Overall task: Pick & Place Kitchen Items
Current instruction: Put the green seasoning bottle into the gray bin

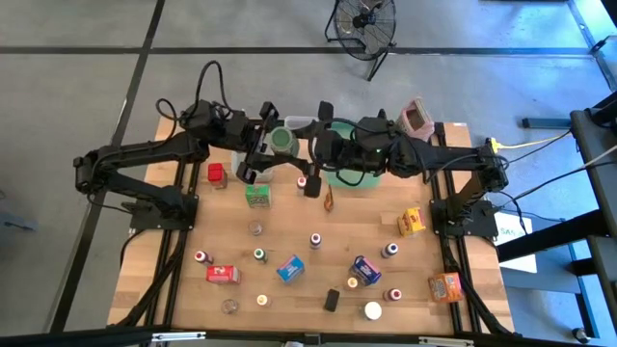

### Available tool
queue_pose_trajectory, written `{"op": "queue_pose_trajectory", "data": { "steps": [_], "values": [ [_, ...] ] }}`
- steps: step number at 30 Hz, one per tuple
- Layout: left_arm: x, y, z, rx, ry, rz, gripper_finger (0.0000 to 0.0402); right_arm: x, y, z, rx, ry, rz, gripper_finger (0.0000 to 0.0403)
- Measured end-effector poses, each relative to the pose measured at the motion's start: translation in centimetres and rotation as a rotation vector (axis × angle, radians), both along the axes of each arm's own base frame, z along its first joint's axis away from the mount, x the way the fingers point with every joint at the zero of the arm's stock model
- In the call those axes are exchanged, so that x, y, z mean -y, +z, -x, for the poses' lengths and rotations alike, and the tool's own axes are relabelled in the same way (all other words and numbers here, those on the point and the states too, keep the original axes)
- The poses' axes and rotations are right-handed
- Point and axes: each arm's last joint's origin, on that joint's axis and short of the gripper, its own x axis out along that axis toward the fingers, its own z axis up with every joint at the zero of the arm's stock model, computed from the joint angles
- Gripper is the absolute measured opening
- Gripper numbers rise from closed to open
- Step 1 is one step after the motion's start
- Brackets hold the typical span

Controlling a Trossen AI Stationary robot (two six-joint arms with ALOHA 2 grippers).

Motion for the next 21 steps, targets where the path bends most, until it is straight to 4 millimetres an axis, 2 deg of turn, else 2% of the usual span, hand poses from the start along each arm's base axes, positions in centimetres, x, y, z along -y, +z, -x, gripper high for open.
{"op": "queue_pose_trajectory", "data": {
  "steps": [5, 10, 16, 21],
  "values": [
    [-0.6, -0.6, 0.4, -0.103, 0.025, 0.060, 0.0242, 0.2, 0.5, 1.5, -0.041, -0.032, -0.068, 0.0197],
    [-1.3, -1.0, 2.1, -0.220, 0.087, 0.085, 0.0242, 0.6, 2.3, 5.0, -0.063, -0.061, -0.176, 0.0197],
    [-1.6, -0.2, 5.0, -0.223, 0.182, -0.069, 0.0232, 2.8, 0.9, 7.3, -0.280, -0.080, -0.434, 0.0197],
    [-1.5, 1.3, 5.6, -0.285, 0.235, -0.206, 0.0217, 5.2, -0.4, 6.7, -0.392, 0.029, -0.652, 0.0197]
  ]
}}
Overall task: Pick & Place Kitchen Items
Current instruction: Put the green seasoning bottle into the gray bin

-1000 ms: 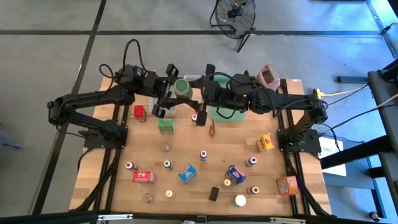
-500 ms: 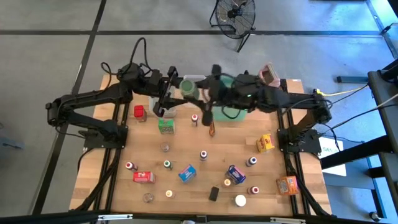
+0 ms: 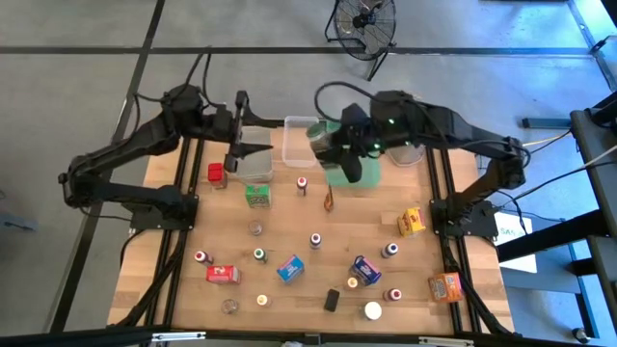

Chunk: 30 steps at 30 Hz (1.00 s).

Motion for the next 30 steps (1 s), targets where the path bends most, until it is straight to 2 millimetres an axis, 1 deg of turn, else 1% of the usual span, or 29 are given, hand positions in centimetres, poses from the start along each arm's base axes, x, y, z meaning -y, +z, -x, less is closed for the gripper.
{"op": "queue_pose_trajectory", "data": {
  "steps": [3, 6, 10, 13, 17, 21, 27, 30],
  "values": [
    [0.2, 1.1, -0.4, -0.058, 0.029, -0.077, 0.0210, 0.9, -0.6, -0.6, -0.021, 0.105, -0.122, 0.0197],
    [0.5, 2.2, -1.1, -0.093, 0.014, -0.109, 0.0205, 1.2, -1.1, -1.1, -0.036, 0.206, -0.221, 0.0197],
    [1.4, 3.3, -2.4, -0.107, -0.042, -0.125, 0.0202, 1.0, -1.7, -1.8, -0.058, 0.289, -0.277, 0.0197],
    [2.1, 3.7, -3.3, -0.102, -0.083, -0.121, 0.0203, 0.8, -1.8, -1.9, -0.063, 0.319, -0.289, 0.0197],
    [2.9, 4.1, -3.6, -0.084, -0.115, -0.037, 0.0204, 0.4, -1.9, -2.0, -0.065, 0.338, -0.281, 0.0197],
    [3.1, 4.2, -3.7, -0.075, -0.120, -0.051, 0.0205, 0.2, -2.0, -1.9, -0.080, 0.362, -0.297, 0.0197],
    [3.4, 4.1, -3.7, -0.074, -0.166, -0.056, 0.0205, -0.9, -2.2, -1.9, -0.091, 0.415, -0.265, 0.0197],
    [3.8, 4.0, -4.5, -0.075, -0.134, -0.042, 0.0205, -1.5, -2.1, -1.9, -0.084, 0.435, -0.260, 0.0197]
  ]
}}
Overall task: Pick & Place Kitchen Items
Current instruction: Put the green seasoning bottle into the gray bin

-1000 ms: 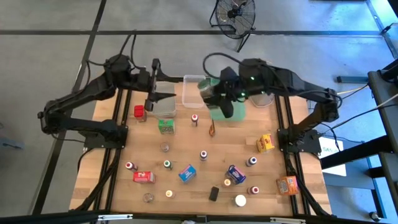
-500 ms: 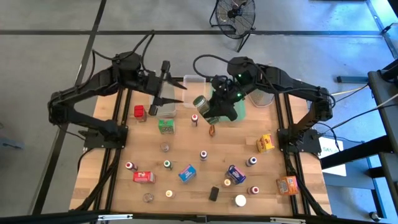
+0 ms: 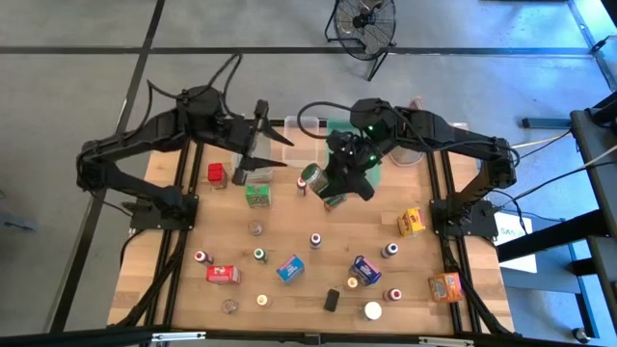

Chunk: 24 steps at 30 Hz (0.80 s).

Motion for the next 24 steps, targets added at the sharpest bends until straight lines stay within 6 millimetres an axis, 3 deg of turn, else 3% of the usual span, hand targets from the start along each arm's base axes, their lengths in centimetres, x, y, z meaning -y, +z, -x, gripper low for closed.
{"op": "queue_pose_trajectory", "data": {
  "steps": [7, 14, 24],
  "values": [
    [1.4, -1.1, -1.6, -0.045, -0.030, -0.052, 0.0211, -1.3, 0.3, -0.2, 0.047, 0.047, 0.016, 0.0197],
    [3.4, -1.2, -2.5, -0.008, -0.101, -0.119, 0.0261, -2.2, 0.3, -0.2, 0.020, 0.028, -0.003, 0.0197],
    [3.9, -1.4, -3.2, 0.017, -0.088, -0.252, 0.0303, -2.3, 0.1, -0.3, -0.021, -0.003, -0.048, 0.0197]
  ]
}}
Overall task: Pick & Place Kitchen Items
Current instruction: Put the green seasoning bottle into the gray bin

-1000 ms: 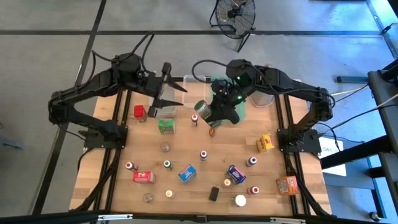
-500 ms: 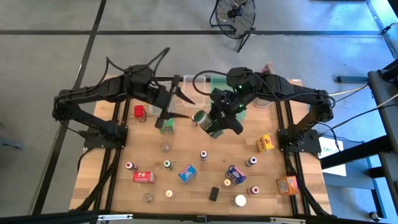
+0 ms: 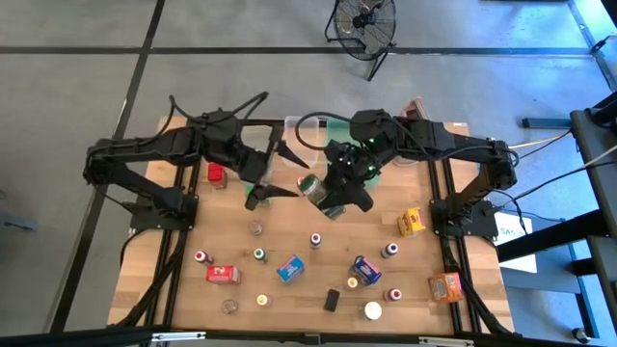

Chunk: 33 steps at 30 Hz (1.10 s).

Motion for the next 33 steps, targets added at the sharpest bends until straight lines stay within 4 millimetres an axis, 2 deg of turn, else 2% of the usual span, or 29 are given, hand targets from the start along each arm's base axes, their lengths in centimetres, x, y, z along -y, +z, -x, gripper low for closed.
{"op": "queue_pose_trajectory", "data": {
  "steps": [8, 15, 21, 33],
  "values": [
    [0.4, -0.6, -0.9, -0.013, -0.018, -0.023, 0.0304, 0.9, -1.0, -1.1, -0.048, -0.036, -0.037, 0.0197],
    [1.0, -1.5, -1.7, -0.060, -0.067, -0.018, 0.0304, 0.8, -1.7, -2.2, -0.053, 0.014, -0.066, 0.0197],
    [1.1, -1.9, -1.6, -0.114, -0.059, -0.002, 0.0304, 0.7, -1.9, -2.3, -0.064, 0.019, -0.076, 0.0197],
    [1.1, -1.9, -1.6, -0.104, -0.075, -0.024, 0.0304, 0.9, -1.8, -2.5, -0.055, 0.045, -0.116, 0.0197]
  ]
}}
